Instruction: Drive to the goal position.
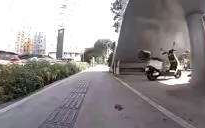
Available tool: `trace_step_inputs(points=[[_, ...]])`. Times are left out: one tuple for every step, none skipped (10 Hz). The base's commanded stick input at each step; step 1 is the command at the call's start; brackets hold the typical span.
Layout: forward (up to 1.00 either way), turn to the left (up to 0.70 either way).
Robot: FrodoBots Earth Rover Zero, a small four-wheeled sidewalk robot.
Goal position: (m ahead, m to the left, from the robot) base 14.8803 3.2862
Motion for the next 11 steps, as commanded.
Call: trace_step_inputs(points=[[0.45, 0.0], [0.45, 0.0], [0.45, 0.0], [0.45, 0.0], [0.45, 0.0], [0.45, 0.0], [0.45, 0.0], [0.45, 0.0], [0.45, 0.0], [0.45, 0.0], [0.45, 0.0]])
